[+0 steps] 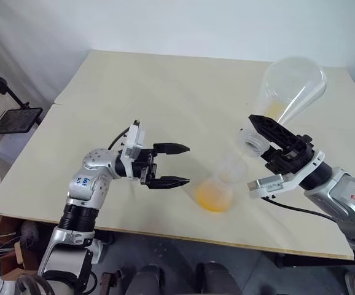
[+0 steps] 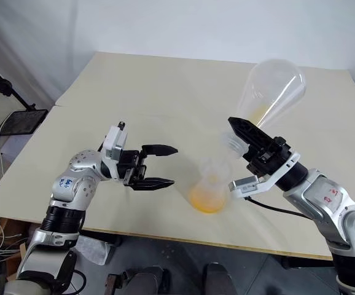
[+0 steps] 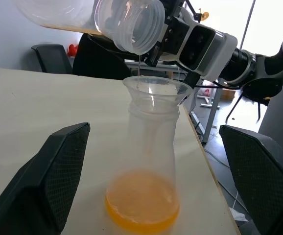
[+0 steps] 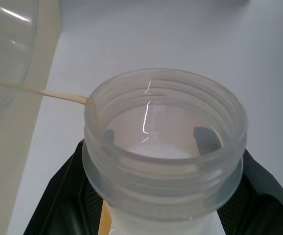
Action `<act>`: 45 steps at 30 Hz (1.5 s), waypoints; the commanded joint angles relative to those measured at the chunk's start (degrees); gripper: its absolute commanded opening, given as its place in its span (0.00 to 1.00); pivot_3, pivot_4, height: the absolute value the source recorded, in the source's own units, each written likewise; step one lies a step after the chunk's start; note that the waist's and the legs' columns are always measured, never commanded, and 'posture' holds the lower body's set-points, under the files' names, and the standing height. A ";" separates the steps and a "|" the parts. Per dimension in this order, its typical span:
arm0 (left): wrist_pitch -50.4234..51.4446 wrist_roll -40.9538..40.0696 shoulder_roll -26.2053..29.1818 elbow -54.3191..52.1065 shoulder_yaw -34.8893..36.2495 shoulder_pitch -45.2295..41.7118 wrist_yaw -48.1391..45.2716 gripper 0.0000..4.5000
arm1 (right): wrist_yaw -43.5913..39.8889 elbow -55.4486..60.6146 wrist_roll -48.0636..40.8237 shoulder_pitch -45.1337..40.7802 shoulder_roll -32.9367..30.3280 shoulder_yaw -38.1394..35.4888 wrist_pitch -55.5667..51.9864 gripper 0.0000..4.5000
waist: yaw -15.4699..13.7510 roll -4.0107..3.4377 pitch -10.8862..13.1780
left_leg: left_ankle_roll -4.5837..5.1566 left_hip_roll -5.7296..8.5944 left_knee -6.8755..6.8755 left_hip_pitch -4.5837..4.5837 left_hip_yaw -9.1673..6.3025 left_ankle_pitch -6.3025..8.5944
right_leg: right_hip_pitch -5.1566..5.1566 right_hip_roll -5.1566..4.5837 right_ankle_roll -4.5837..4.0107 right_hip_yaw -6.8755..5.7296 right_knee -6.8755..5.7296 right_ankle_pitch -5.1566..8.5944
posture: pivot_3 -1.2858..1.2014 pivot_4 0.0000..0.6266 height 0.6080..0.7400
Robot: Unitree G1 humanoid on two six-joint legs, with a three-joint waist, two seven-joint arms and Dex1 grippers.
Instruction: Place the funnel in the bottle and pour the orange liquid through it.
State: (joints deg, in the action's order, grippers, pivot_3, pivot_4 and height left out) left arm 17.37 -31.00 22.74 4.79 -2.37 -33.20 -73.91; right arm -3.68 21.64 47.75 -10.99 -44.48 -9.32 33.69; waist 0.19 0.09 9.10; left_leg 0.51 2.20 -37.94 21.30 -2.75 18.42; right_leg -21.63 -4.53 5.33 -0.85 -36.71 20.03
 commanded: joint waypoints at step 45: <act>-0.69 -0.76 1.14 -1.57 0.57 -0.56 -0.74 1.00 | -12.96 6.36 -30.66 -0.18 9.68 -7.95 -29.38 0.55 | -0.04 -0.01 0.00 | 0.00 -0.02 -0.01 -0.01 0.02 0.00 | 0.00 -0.01 0.00 0.01 -0.03 0.00 | 0.52 0.24 1.00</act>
State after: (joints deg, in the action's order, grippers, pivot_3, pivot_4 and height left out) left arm 17.37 -31.02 23.43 4.79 -2.35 -33.20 -74.21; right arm -15.79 25.02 20.84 -10.44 -35.22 -14.50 7.50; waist 0.15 0.09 9.10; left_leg 0.51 2.18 -37.95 21.29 -2.74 18.42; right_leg -21.63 -4.54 5.33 -0.83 -36.75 20.02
